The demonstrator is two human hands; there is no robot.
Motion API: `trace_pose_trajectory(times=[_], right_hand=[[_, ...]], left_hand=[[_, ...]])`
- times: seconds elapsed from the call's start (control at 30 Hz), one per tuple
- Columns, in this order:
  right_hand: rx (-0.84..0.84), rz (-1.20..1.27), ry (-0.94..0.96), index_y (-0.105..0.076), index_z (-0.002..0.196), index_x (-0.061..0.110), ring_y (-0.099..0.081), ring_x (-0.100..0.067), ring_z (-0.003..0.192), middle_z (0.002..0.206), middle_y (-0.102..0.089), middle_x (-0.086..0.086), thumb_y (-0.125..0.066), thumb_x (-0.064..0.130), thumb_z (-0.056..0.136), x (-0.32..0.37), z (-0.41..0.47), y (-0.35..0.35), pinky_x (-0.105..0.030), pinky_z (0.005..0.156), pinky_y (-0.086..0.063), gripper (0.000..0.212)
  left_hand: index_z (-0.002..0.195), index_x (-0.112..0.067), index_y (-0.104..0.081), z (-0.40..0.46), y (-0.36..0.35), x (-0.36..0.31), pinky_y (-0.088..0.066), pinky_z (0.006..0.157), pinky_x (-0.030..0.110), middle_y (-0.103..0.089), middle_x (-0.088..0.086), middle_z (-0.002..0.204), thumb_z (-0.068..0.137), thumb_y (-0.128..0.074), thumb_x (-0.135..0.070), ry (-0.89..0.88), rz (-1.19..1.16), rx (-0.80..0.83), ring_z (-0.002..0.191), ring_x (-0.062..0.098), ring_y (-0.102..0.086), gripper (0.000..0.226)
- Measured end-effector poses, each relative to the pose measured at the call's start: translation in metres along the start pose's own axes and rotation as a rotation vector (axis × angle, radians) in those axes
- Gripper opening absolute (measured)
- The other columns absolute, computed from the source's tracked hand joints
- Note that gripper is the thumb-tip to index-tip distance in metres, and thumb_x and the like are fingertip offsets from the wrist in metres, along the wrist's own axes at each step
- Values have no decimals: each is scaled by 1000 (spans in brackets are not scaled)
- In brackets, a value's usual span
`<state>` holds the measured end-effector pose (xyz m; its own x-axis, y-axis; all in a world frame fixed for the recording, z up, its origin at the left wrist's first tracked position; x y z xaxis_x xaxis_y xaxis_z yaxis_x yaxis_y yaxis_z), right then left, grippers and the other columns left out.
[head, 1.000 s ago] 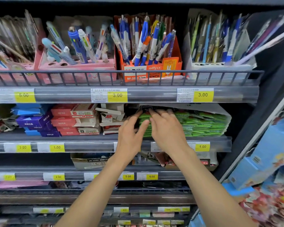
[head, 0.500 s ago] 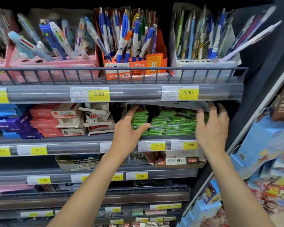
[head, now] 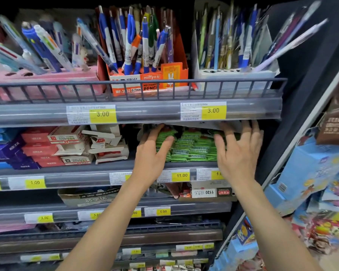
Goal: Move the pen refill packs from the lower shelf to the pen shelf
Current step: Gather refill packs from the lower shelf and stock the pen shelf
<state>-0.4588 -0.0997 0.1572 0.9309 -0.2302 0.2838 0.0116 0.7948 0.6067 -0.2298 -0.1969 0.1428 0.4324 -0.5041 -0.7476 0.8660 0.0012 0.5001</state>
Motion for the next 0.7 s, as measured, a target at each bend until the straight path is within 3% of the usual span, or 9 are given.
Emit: trace_pose_trajectory(times=[0.07,0.13,0.2,0.33,0.4,0.5,0.6,0.63,0.7], right_hand=[[47,-62,90,-58,137,29,-33,-42,140,141,-50,-19,-25,60,105,15,4,-4,-69,119,-13,56],[136,-143,137,-53,141,38,-37,-38,137,140,-54,-11,-18,67,102,28,6,-14,-72,117,-8,59],[180,-179,151,-54,141,43,-39,-38,136,142,-56,-7,-18,68,101,33,6,-21,-69,117,-11,60],[165,-174,178,-53,141,47,-42,-37,133,144,-55,-4,-18,66,102,29,5,-23,-62,113,-18,56],[165,-150,218,-51,142,49,-43,-36,133,146,-54,-2,-21,63,103,28,5,-22,-61,112,-19,51],[168,-83,276,-52,141,49,-40,-34,138,148,-51,-1,-26,57,105,23,4,-17,-63,115,-18,45],[70,-40,190,-58,137,33,-34,-38,142,144,-49,-13,-31,55,106,5,-1,-7,-66,119,-13,46],[34,-43,129,-59,134,28,-32,-41,143,143,-47,-17,-34,55,105,-1,-3,-3,-66,120,-13,46],[40,-48,44,-57,136,27,-28,-44,144,147,-42,-18,-34,57,104,-7,-3,0,-64,120,-16,49]], left_hand=[[149,-33,-51,5,-4,-4,-45,60,28,-70,1,78,104,-52,-54,-6,11,3,56,6,-58,50],[145,-28,-57,8,-7,-7,-47,82,27,-74,7,119,105,-58,-43,-12,8,7,98,17,-70,42],[141,-25,-62,9,-8,-9,-43,95,23,-70,1,133,104,-62,-37,-12,-41,22,124,20,-62,38],[137,-30,-63,11,-7,-10,-41,95,13,-69,-10,129,105,-61,-34,14,-130,119,123,10,-60,33],[139,-30,-61,12,-5,-10,-41,96,15,-67,-10,131,106,-59,-33,26,-153,184,121,6,-59,33],[140,-34,-60,10,0,-6,-40,96,9,-64,-11,135,108,-55,-35,33,-195,248,117,-12,-57,32],[147,-38,-51,10,2,-2,-37,106,20,-55,-8,148,103,-51,-44,72,-250,234,130,1,-51,44],[150,-38,-47,9,0,-1,-39,104,24,-56,-6,146,102,-50,-45,105,-265,221,126,4,-53,48],[150,-38,-44,10,-3,0,-45,86,23,-63,-1,122,101,-47,-44,151,-265,183,97,-4,-58,50]])
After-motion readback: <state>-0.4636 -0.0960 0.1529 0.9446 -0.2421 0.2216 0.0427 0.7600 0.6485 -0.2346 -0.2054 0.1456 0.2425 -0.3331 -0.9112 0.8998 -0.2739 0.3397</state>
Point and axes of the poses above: each hand's wrist, its own z-axis towards the middle knuckle, its own y-axis out of the back of the hand, x = y × z, the point moved 5 cm from there along z, towards the middle knuckle
